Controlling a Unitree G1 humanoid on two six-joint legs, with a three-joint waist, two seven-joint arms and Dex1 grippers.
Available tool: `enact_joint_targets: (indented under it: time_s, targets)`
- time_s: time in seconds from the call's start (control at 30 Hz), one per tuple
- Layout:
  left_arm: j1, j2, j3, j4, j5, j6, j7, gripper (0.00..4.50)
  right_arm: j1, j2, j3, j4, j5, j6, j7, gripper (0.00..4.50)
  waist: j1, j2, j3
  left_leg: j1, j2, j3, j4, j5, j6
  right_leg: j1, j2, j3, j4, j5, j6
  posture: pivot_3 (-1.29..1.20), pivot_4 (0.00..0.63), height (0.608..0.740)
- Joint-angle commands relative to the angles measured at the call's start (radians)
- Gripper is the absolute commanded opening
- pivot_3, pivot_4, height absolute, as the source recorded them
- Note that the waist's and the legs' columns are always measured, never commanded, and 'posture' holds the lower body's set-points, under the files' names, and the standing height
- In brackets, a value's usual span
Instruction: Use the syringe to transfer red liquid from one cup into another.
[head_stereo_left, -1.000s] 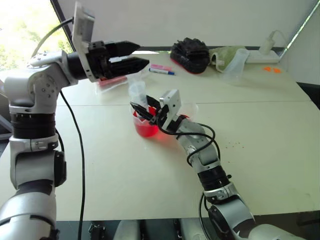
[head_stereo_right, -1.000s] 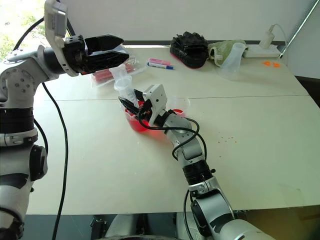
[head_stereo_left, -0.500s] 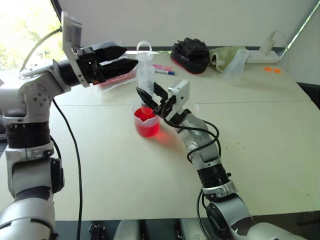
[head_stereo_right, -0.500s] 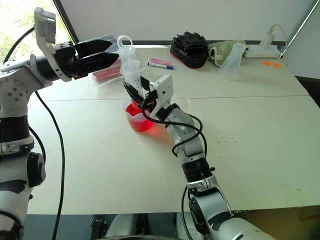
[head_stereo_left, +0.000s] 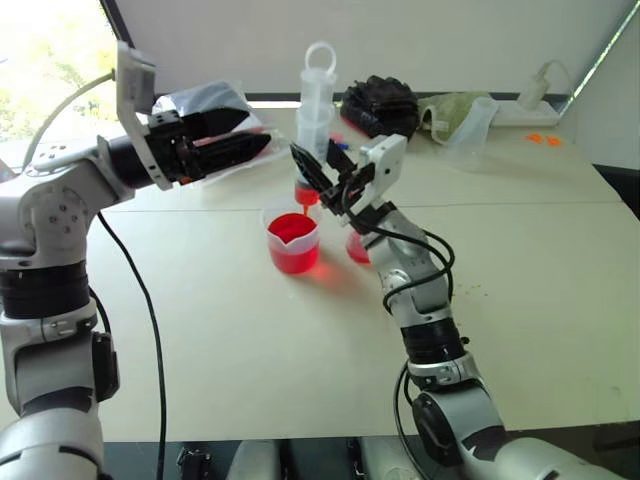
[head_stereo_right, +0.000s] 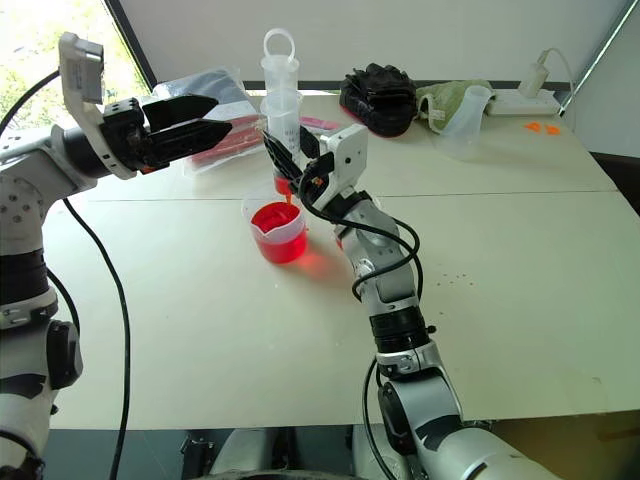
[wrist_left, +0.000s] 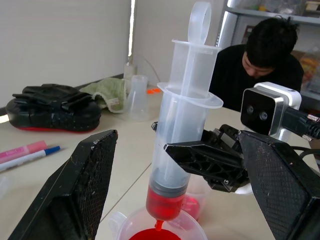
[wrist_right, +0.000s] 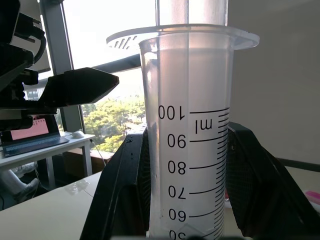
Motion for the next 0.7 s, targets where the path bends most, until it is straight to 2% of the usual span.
enact_joint_targets:
  time_s: [0.03, 0.27, 0.7]
  targets:
    - [-0.009, 0.001, 0.020, -0.012, -0.017, -0.018, -0.002, 4.02, -0.009, -0.004, 0.005, -0.086, 0.017, 0.015, -0.001, 1.40, 0.001, 0.000, 0.000, 0.000, 0.000, 0.000, 0.000, 0.000, 0.000, 0.000, 0.000, 0.000, 0.000, 0.000, 0.000, 0.00, 0.150, 0.711]
    - [-0.035, -0.033, -0.015, 0.033, 0.004, -0.058, -0.026, 4.02, -0.008, -0.039, 0.011, -0.161, 0.017, 0.082, -0.008, 1.40, 0.001, 0.000, 0.000, 0.000, 0.000, 0.000, 0.000, 0.000, 0.000, 0.000, 0.000, 0.000, 0.000, 0.000, 0.000, 0.00, 0.150, 0.711]
    - [-0.099, -0.088, -0.073, 0.145, 0.054, -0.136, -0.099, 4.02, -0.029, -0.247, -0.140, -0.334, 0.085, 0.252, -0.048, 1.40, 0.002, 0.000, 0.000, 0.000, 0.000, 0.000, 0.000, 0.000, 0.000, 0.000, 0.000, 0.000, -0.001, 0.000, 0.000, 0.00, 0.150, 0.711]
